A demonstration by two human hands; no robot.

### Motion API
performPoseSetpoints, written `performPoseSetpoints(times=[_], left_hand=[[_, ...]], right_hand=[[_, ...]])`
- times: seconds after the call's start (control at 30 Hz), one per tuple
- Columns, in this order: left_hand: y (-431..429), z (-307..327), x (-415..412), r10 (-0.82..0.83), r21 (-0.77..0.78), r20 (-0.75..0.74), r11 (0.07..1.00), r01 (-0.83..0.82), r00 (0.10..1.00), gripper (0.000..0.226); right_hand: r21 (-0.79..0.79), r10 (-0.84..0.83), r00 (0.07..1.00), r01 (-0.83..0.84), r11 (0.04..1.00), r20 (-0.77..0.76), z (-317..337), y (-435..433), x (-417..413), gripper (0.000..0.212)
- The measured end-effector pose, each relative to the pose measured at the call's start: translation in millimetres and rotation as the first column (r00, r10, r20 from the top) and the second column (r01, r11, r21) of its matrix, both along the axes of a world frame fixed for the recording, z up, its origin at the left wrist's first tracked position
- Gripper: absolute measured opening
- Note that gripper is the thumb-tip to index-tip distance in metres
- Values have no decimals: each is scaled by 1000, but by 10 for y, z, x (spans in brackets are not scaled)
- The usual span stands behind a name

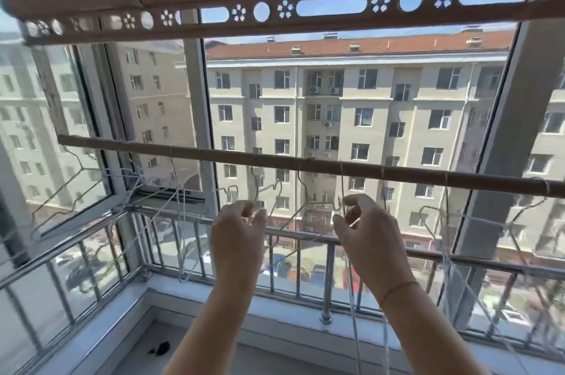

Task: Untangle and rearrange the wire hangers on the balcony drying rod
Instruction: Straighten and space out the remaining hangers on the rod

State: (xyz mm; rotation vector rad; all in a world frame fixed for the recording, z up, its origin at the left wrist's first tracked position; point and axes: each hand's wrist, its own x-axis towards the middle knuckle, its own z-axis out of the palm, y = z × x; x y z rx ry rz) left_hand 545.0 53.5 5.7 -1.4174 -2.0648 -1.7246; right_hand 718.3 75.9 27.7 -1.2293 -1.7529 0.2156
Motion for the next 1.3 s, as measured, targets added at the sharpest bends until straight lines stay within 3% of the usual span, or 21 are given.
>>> performPoseSetpoints(times=[0.17,0.33,0.47,0.7,0.77,0.83,0.9,1.0,1.2,1.3], left_hand=[[168,-77,-486,-176,-203,66,961,186,982,22],[275,-118,-800,-372,-330,147,855,400,916,26],[228,-76,-1070,-465,-282,125,830,481,876,25],[117,58,-1664,-402,0,107,915,405,909,9],[109,61,-1833,-355,66,103,935,349,929,5],[145,39,-1973,-261,103,134,963,249,956,16],[216,18,-2073,-192,82,154,980,181,969,28],[333,2,-2109,-206,-17,138,978,210,969,33],[509,-8,-2121,-186,-82,133,977,198,973,41],[591,21,-2149,-179,-95,103,977,189,978,40]], right_hand=[[-83,17,998,-12,997,60,-7,19,-584,18],[-233,-118,989,136,963,88,-87,41,-1033,36],[-246,-238,970,242,938,50,-156,-45,-1274,30],[-132,-181,983,176,976,-26,-152,-145,-1875,14],[-136,-172,984,166,977,-37,-176,-110,-2040,19],[-154,-213,976,202,967,-55,-203,-61,-2130,30],[-170,-260,962,243,955,-85,-239,-1,-2141,38],[-179,-314,944,293,939,-100,-285,101,-2077,41],[-171,-341,940,335,927,-8,-289,358,-1924,31],[-162,-312,948,300,940,-54,-282,451,-1904,28]])
